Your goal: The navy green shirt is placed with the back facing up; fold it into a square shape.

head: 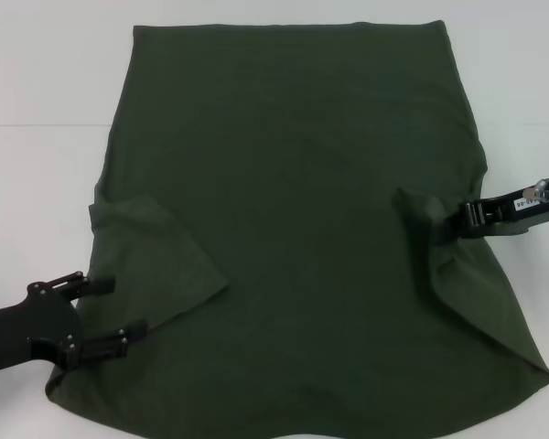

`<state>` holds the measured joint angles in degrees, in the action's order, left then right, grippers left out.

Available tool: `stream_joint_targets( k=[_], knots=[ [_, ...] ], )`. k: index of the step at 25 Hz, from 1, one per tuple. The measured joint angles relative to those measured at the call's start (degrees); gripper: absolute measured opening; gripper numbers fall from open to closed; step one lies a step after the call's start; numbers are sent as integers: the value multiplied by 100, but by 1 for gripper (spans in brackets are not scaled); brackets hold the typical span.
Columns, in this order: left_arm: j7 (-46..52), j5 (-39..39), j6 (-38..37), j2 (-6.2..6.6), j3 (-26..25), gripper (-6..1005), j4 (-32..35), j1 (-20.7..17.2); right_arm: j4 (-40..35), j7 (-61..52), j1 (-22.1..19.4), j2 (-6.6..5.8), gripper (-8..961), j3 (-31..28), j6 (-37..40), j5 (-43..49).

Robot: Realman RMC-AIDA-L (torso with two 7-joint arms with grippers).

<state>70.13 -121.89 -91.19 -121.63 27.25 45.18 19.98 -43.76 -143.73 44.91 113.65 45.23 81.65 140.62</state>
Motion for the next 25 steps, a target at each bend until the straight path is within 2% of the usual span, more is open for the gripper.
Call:
stream_joint_targets(
  k=[12, 16, 21, 25],
  knots=[
    [-28, -6, 14, 8, 0, 848, 0, 38, 108, 9, -2, 36, 13, -93, -153, -127],
    [-19, -5, -3, 18, 0, 848, -3, 40, 130, 82, -65, 6, 107, -96, -152, -315],
    [1, 41, -15, 24, -38, 848, -18, 42, 139, 252, -231, -53, 337, -186, -96, -630],
    [82, 67, -81, 24, -321, 849, -83, 69, 142, 790, -479, -84, 424, -415, 178, -1053]
  ],
)
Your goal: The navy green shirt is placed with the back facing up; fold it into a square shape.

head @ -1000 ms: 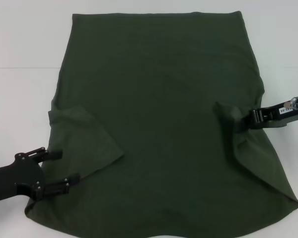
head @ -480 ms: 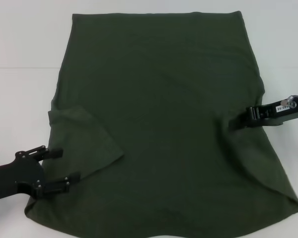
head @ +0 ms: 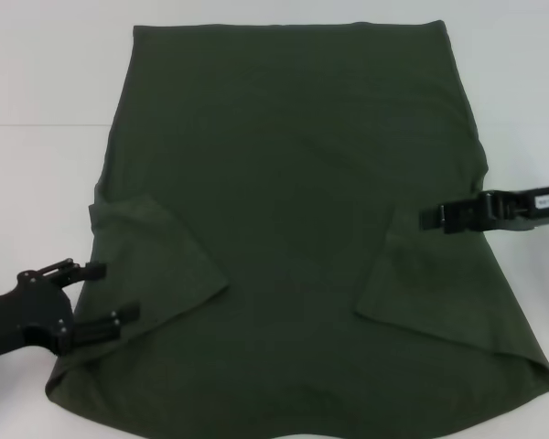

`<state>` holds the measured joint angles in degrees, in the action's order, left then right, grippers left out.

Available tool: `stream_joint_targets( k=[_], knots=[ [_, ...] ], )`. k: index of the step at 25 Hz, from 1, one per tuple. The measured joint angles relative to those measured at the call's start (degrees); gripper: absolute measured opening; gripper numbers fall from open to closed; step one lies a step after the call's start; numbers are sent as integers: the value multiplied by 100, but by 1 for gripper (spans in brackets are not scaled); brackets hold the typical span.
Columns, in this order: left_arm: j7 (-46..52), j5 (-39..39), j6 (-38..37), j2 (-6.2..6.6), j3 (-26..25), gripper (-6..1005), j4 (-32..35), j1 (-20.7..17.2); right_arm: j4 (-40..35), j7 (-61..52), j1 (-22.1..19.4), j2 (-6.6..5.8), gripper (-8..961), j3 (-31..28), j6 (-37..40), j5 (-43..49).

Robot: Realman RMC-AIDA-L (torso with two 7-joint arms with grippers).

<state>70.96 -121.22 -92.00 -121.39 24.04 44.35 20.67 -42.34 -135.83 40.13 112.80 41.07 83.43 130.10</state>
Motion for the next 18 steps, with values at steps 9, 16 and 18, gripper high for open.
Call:
stream_joint_targets(
  k=[9, 16, 18],
  knots=[
    [1423, 3, -518, 289, -257, 853, -169, 52, 234, 3250, -1052, 193, 664, -150, 1020, -1186],
    [2105, -49, -1001, 484, -330, 851, -326, 84, 439, 5797, -1691, 532, 806, -185, 1346, -1373],
    [2353, -82, -1013, 553, -207, 851, -421, 85, 450, 6297, -1846, 603, 809, -187, 1348, -1366]
  ],
)
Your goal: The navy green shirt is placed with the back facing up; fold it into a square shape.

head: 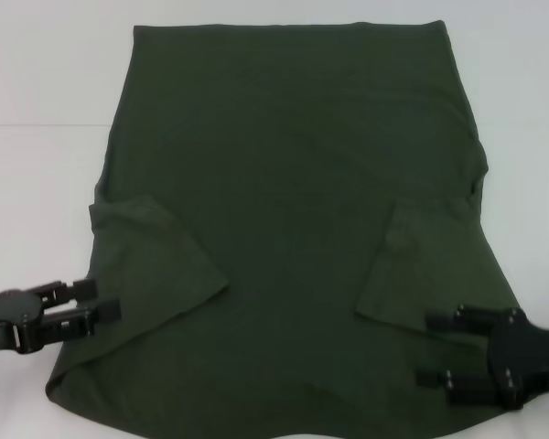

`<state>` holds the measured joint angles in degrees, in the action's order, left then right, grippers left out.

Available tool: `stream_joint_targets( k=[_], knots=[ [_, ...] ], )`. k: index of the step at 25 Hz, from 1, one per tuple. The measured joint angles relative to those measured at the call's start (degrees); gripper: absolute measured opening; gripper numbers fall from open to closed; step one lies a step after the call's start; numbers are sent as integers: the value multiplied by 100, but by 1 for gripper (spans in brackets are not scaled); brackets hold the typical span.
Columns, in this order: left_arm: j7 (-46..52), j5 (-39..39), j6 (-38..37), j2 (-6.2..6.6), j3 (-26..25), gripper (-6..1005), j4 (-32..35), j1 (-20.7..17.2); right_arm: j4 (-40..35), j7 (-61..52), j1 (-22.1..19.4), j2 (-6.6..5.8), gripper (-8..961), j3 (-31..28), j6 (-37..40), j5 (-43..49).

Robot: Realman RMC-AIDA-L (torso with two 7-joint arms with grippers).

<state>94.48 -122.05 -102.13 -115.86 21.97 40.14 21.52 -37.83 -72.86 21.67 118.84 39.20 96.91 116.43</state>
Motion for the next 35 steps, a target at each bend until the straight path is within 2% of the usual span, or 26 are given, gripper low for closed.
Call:
stream_joint_targets(
  k=[1, 2, 7, 12, 15, 18, 19, 23, 27, 35],
  knots=[
    [286, -69, -1, 46, 61, 851, -52, 6, 29, 387, -130, 30, 809, 3, 4, 4],
    [286, -69, -1, 46, 61, 850, -52, 6, 29, 387, -130, 30, 809, 3, 4, 4],
    [1483, -582, 45, 140, 81, 849, -35, 103, 259, 1365, -358, 52, 809, 54, 40, 18],
    [2707, -1329, -23, 383, 127, 848, -26, 393, 402, 2029, -408, 65, 808, 36, 28, 27],
    [3320, -1544, -158, 460, 171, 847, 147, 514, 484, 2237, -385, 66, 808, 45, -45, 29],
    [3708, -1771, -173, 463, 235, 847, 349, 560, 510, 2288, -359, 69, 808, 57, -101, 29],
    [4121, -2050, -108, 488, 274, 847, 474, 605, 513, 2289, -350, 70, 808, 58, -111, 29],
    [4576, -2316, 67, 534, 272, 847, 521, 639, 517, 2293, -334, 88, 809, 61, -114, 29],
    [4632, -2570, 405, 493, 366, 847, 517, 650, 520, 2281, -314, 97, 809, 64, -114, 29],
    [4667, -2639, 568, 464, 433, 847, 370, 690, 523, 2259, -300, 95, 809, 60, -114, 29]
  ],
)
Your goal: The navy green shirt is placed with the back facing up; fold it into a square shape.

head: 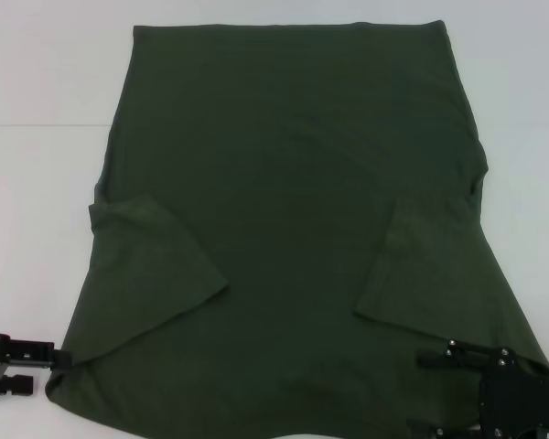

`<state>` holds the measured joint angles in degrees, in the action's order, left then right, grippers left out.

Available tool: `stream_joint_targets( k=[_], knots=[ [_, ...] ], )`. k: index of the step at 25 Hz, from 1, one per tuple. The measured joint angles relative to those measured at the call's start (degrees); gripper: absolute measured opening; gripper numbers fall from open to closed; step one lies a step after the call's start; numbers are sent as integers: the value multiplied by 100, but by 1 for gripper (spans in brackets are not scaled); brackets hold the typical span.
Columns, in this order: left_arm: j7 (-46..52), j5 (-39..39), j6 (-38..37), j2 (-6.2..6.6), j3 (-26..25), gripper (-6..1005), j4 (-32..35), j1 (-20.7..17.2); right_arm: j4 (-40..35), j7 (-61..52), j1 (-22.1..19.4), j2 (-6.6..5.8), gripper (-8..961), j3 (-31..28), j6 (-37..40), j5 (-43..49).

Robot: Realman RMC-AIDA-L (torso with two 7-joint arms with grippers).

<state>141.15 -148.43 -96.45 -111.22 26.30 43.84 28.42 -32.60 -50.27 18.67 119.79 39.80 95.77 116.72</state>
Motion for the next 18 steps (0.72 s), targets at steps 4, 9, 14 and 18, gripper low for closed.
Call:
stream_joint_targets(
  k=[4, 9, 14, 18],
  knots=[
    [31, -4, 114, -4, 10, 847, -126, 13, 0, -1, 6, -1, 809, -5, 0, 0],
    [35, -8, 231, -2, 15, 847, -240, 26, 0, -5, 8, -1, 809, -1, -13, 0],
    [37, -10, 292, -7, 23, 846, -247, 26, 0, -8, 10, -7, 808, 1, -15, -1],
    [32, -11, 325, -15, 25, 846, -343, 36, 0, -9, 15, -9, 808, 1, -19, 0]
  ],
)
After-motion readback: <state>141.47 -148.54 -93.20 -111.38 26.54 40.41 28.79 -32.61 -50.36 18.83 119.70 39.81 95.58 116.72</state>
